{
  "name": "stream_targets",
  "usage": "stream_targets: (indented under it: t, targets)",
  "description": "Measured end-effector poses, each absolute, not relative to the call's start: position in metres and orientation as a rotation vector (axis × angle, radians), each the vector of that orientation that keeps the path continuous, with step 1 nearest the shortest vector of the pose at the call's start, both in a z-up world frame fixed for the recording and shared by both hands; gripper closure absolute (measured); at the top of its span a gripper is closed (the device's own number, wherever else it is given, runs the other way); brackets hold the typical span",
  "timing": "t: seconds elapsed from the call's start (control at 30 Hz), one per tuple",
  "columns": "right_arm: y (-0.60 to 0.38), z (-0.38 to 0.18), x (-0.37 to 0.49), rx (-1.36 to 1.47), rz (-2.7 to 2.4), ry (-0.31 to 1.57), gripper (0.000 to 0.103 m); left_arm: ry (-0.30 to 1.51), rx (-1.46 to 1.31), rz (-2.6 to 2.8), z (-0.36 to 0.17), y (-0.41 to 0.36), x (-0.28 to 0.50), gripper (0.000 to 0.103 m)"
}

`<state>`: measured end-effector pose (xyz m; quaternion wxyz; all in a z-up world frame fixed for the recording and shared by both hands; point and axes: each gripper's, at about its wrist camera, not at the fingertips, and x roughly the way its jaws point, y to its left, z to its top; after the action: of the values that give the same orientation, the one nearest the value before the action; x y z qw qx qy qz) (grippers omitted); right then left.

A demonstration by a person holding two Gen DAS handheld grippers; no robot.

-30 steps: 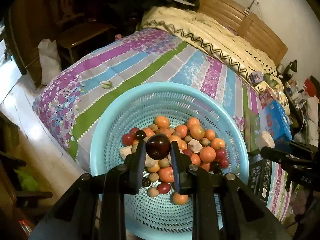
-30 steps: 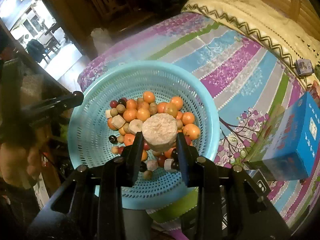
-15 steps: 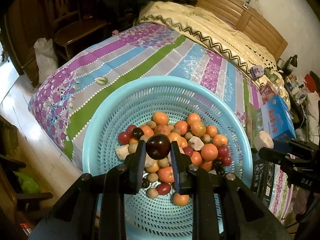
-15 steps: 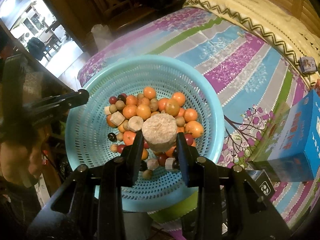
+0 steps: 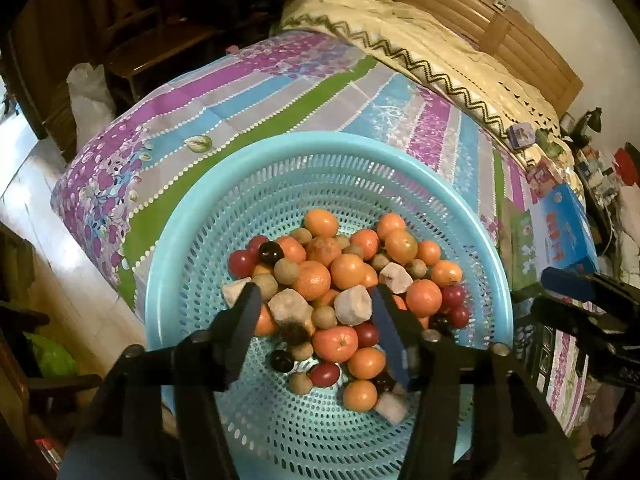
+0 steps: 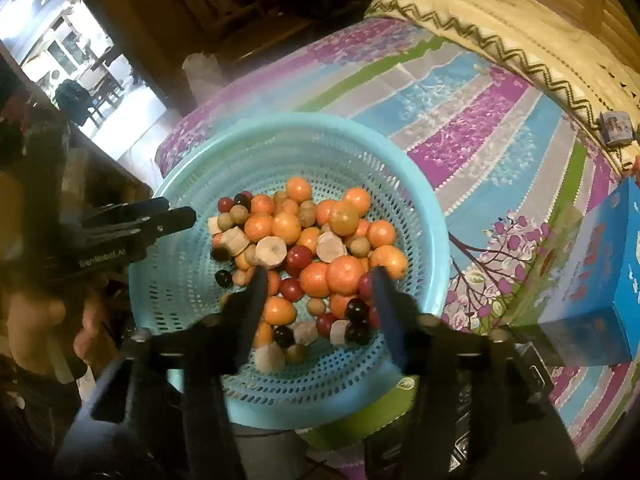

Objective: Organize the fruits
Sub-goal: 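Withdraw both open tools from the basket back to the fruit cluster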

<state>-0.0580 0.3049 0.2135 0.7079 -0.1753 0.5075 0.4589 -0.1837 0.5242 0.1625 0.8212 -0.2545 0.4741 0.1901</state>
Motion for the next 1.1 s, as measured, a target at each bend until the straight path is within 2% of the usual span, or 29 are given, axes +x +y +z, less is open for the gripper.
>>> stream_targets:
  t: [0.37, 0.67, 0.83, 1.1]
  targets:
    - [0.299, 0.212, -0.056, -0.373, 1.028, 1.129, 0.041, 1.007, -0.562, 0.398, 0.159, 0.516, -0.178, 0.04]
    - [0.246, 0.238, -0.049, -0.257, 0.941, 0.956, 0.024, 0.946, -0.543, 0.387, 0.162, 0.494, -0.179, 0.035]
    - [0.191, 0.241, -0.034, -0.154, 0.849, 0.937, 0.023, 0.84, -0.599, 0.342, 0.148, 0.473, -0.189, 0.034]
    - [0.13, 0.229, -0.031, -0.104, 0.767, 0.959, 0.023, 0.884, -0.453, 0.227, 0.125, 0.406, -0.181, 0.034]
